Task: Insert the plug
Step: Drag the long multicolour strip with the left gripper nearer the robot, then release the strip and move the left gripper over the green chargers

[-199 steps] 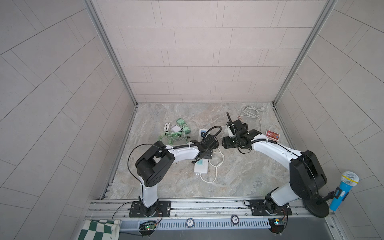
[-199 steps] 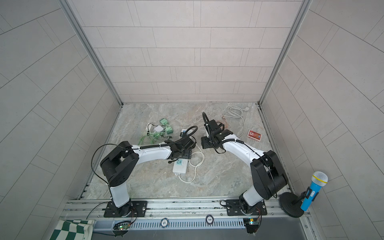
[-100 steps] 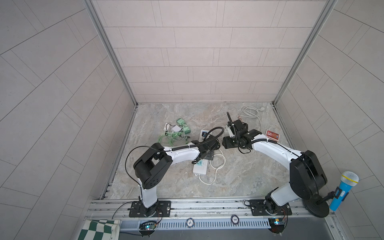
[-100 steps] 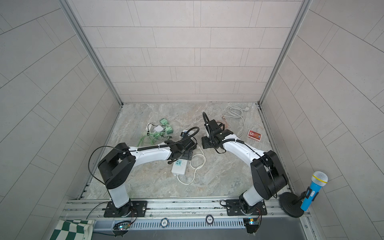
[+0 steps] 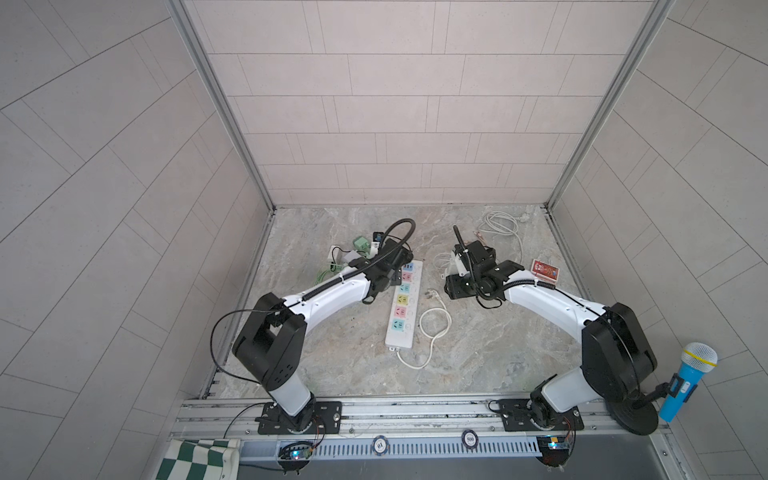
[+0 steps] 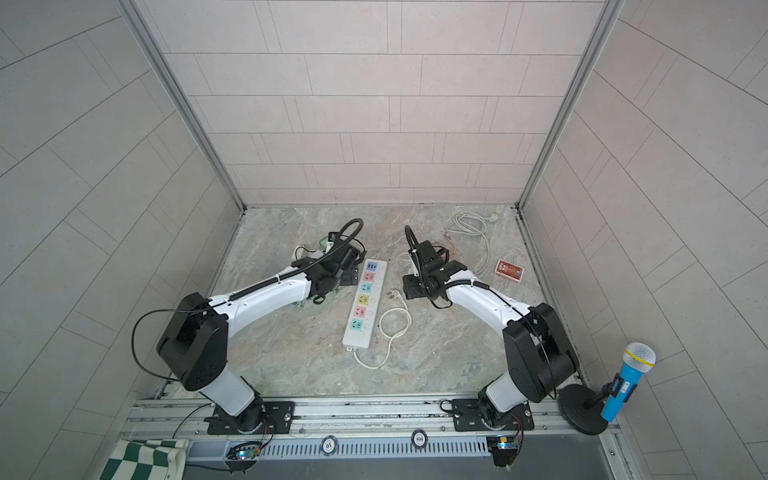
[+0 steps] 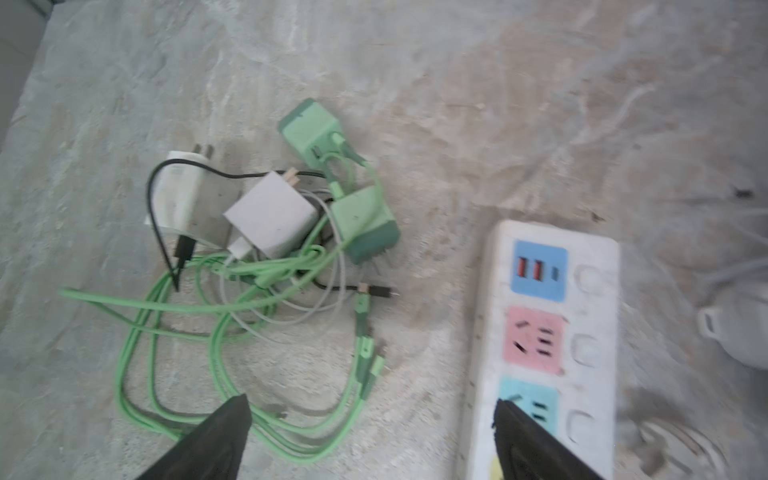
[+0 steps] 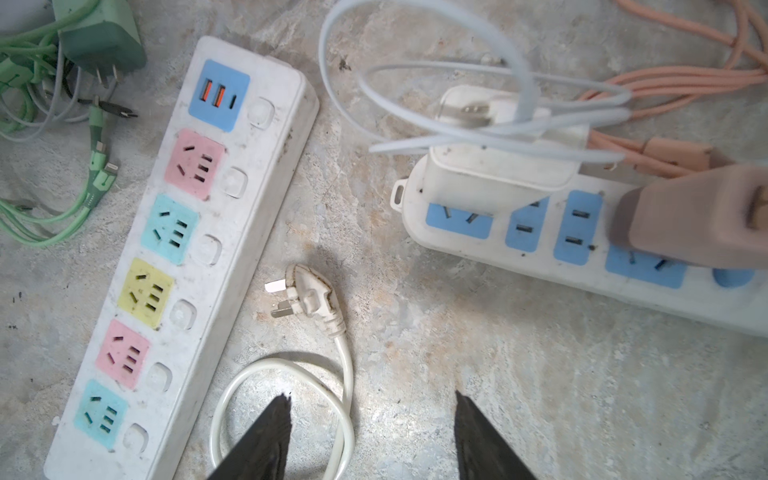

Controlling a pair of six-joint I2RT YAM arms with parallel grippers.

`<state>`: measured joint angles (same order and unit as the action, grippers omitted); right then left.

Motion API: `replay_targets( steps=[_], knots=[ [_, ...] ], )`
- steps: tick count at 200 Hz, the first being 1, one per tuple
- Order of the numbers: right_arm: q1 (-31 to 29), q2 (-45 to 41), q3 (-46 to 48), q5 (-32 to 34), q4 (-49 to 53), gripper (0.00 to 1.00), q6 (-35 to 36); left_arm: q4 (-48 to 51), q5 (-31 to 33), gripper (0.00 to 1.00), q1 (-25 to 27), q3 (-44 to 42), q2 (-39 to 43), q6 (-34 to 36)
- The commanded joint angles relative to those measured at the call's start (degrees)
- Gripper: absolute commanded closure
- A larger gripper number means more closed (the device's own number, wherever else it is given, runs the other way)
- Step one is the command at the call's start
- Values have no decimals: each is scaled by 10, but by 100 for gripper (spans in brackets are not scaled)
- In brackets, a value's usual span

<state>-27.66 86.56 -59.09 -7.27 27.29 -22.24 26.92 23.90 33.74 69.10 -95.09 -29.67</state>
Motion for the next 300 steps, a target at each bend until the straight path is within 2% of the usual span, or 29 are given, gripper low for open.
replay_targets(
  steps=[1,18,39,68,90,110,121,188,236,260,300],
  knots=[
    [-11,-22,10,1,3,40,11,29,16,10,-64,54,-21,44],
    [-16,-24,13,-1,0,40,11,42,16,12,-114,78,-38,41],
    [-17,-22,15,-2,-3,40,12,30,-24,18,-154,90,-57,44],
    [-23,-20,27,-11,-21,42,10,47,-92,25,-158,128,-98,78],
    [-30,-17,29,-10,-23,43,10,55,-109,26,-158,139,-121,78],
    [-31,-17,35,-8,-27,43,9,46,-142,28,-153,140,-126,79],
    [-31,-17,35,-6,-28,44,8,44,-146,33,-144,145,-129,79],
    [-31,-17,40,2,-27,46,11,55,-172,44,-55,168,-159,113],
    [-31,-25,47,1,-28,46,11,100,-188,50,-51,220,-237,107],
    [-31,-30,49,1,-28,46,11,113,-174,50,-54,233,-251,102],
    [-31,-30,47,3,-26,45,11,125,-136,34,-63,234,-243,80]
  ],
)
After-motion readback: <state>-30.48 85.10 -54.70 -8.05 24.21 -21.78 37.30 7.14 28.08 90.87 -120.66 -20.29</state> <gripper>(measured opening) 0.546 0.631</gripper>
